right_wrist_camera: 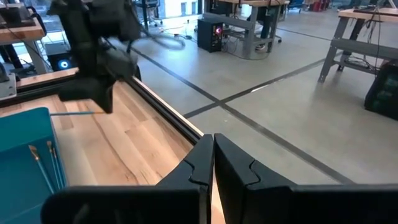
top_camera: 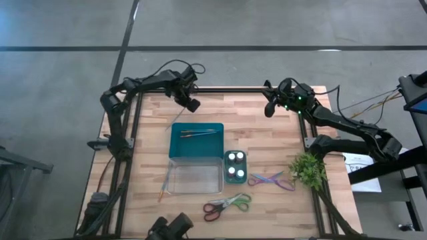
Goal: Pick & Place Paint Supplies
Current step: Put the blue paint brush into the blue bin
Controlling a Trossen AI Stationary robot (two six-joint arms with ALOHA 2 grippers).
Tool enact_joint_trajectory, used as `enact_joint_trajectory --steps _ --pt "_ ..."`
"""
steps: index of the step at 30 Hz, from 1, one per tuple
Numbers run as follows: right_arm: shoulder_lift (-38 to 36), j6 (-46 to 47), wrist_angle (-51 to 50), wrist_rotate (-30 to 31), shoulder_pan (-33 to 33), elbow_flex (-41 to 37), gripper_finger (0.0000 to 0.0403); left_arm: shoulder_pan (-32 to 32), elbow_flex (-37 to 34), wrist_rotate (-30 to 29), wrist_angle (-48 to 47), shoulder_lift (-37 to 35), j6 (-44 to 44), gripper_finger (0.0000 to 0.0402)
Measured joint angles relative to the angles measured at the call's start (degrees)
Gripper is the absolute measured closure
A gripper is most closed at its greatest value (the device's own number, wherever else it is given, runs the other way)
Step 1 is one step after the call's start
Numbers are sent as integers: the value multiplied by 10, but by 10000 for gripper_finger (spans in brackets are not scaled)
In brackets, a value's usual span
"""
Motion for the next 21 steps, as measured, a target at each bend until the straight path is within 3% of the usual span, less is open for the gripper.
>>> enact_joint_trajectory --steps 8,16,21 --pt "0 3 -2 0 0 -6 394 -1 2 -4 59 -65 32 399" --pt "0 9 -1 0 0 -12 394 -7 56 2 40 -90 69 399" --pt "0 14 -1 0 0 -16 394 -25 101 69 31 -89 78 399"
